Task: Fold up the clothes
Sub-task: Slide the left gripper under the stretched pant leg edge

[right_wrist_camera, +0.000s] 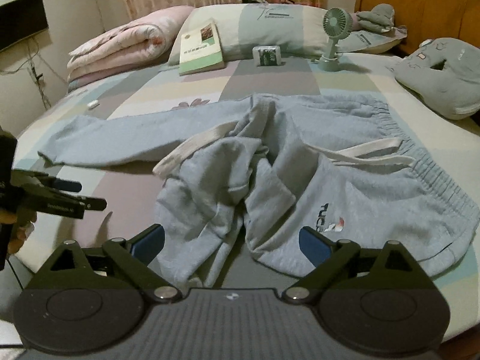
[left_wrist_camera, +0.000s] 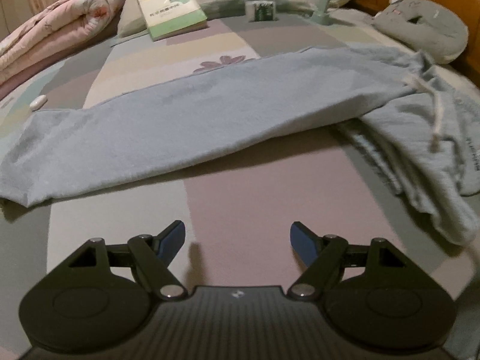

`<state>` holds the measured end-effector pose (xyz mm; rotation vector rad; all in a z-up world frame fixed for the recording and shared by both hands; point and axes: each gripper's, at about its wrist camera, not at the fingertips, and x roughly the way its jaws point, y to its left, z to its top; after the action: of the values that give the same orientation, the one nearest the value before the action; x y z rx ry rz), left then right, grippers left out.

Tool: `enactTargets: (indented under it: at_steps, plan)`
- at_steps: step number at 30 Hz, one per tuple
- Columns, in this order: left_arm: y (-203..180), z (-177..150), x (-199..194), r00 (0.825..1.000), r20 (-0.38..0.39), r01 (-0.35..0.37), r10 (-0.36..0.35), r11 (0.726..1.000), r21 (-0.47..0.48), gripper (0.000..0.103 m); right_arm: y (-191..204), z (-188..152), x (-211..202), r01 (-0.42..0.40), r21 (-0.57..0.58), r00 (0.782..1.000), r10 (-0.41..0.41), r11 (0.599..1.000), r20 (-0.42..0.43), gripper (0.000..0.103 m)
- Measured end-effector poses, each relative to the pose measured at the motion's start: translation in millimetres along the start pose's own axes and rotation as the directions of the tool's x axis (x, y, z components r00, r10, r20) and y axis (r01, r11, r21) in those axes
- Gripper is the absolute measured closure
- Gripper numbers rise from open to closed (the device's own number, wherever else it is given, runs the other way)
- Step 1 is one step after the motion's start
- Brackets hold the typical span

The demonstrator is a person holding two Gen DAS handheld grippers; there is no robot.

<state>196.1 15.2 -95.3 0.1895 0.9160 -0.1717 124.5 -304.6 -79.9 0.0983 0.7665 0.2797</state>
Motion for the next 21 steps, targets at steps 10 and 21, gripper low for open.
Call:
enactTargets:
  at_steps: [10,21]
  plan:
    - [25.4,4.4,29.4,0.998,0.004,0.066,-0.066,0.997,-0.042,0.02,2.2,15.0,16.1,-0.045,0.011,0.999,0.045,0.999,0.012,0.004]
    - [61.8,62.3,78.9,0.999,0.031,0.04,-0.037,0.996,-0.076,0.016,16.3,30.8,28.5,-0.036,-0.02,0.999,0.036,0.999,0.037,0.003]
